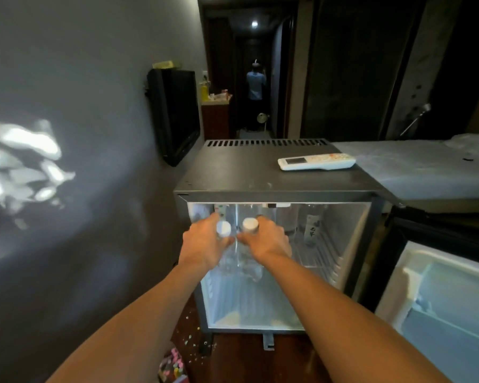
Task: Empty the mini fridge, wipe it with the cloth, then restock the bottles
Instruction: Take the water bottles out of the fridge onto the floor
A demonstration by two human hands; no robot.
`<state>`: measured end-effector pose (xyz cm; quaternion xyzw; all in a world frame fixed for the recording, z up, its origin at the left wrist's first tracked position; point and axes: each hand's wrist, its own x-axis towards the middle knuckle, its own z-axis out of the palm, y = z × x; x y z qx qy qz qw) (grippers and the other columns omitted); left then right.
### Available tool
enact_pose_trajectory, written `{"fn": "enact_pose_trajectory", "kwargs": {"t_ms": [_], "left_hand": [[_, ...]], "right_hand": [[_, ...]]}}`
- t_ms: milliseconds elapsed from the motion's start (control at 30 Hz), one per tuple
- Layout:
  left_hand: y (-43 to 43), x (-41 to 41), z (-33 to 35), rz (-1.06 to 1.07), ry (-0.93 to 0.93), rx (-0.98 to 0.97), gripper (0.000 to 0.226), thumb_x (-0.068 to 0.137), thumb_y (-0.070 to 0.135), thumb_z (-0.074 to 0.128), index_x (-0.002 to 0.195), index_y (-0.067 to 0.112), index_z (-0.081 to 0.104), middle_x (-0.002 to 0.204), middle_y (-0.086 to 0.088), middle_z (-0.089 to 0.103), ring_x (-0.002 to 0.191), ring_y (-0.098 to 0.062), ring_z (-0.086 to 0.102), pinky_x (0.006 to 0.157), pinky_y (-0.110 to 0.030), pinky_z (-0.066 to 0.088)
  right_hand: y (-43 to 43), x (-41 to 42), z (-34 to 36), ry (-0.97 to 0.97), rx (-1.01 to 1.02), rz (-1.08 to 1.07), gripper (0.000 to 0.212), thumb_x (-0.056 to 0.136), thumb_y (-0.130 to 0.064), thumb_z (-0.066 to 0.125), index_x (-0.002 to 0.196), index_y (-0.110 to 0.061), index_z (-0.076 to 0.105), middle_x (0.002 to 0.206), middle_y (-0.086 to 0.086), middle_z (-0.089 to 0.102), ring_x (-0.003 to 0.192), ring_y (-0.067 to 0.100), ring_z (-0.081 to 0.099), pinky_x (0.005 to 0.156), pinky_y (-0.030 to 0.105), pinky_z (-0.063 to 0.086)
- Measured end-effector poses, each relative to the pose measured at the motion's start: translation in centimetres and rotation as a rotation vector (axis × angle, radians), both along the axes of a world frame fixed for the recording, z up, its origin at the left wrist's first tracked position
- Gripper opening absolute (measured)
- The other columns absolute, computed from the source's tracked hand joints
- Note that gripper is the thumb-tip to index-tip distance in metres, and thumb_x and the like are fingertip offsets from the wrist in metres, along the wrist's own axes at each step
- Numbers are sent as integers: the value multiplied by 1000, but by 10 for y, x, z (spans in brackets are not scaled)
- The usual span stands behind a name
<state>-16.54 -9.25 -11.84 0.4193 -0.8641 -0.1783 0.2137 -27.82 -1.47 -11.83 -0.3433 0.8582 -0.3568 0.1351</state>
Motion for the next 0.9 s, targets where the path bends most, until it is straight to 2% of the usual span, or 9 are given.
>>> {"fn": "enact_pose_trajectory", "kwargs": {"t_ms": [133,200,300,400,567,633,733,800,900], "left_hand": [[19,46,11,-26,-133,52,39,76,59,72,83,25,54,96,-5,67,95,-29,63,69,-33,43],[30,68,15,-74,-219,68,41,72,60,75,77,24,56,93,-4,66,94,-28,62,69,-32,42],[47,96,16,-110,-288,71,39,67,61,76,74,25,61,91,-2,66,91,-27,62,73,-35,50],[66,121,7,-126,-298,76,39,68,58,77,81,23,66,92,-1,66,90,-26,62,74,-35,50],[96,153,-18,-144,-348,112,30,73,45,78,85,20,68,92,-2,66,87,-24,62,68,-32,46],[103,163,-33,-140,-404,137,23,73,42,77,76,24,63,90,-1,65,84,-23,61,62,-30,42],[110,173,-61,-143,-447,154,34,73,37,78,62,24,49,79,1,61,75,-19,56,55,-27,34],[116,177,-79,-155,-474,164,30,74,33,78,64,24,51,81,0,63,76,-19,56,57,-27,36],[123,181,-102,-163,-529,154,21,71,32,78,75,22,60,87,-1,65,83,-23,62,65,-33,47]], "right_hand": [[20,37,11,70,192,80,48,70,-50,79,103,-18,68,105,7,70,96,27,67,80,37,56],[30,57,12,100,259,108,51,69,-48,82,104,-15,67,103,7,71,93,26,68,80,37,57],[48,83,10,174,309,148,51,69,-47,82,103,-12,65,104,5,68,95,26,67,74,33,54],[70,108,7,270,356,198,56,72,-48,79,112,-14,61,111,4,62,105,28,62,72,33,46],[94,141,-24,307,476,262,55,73,-49,77,114,-17,59,116,6,62,107,29,60,71,33,42],[100,149,-42,278,498,293,51,73,-46,77,111,-16,61,113,8,63,102,29,61,70,32,42],[106,159,-67,257,538,319,36,74,-41,77,95,-18,58,105,7,64,87,28,58,66,31,40],[109,165,-83,240,572,332,35,75,-38,76,96,-17,58,101,5,63,84,26,56,65,30,41],[114,170,-104,228,601,356,38,77,-35,74,109,-18,61,110,5,61,101,28,59,70,31,41]]}}
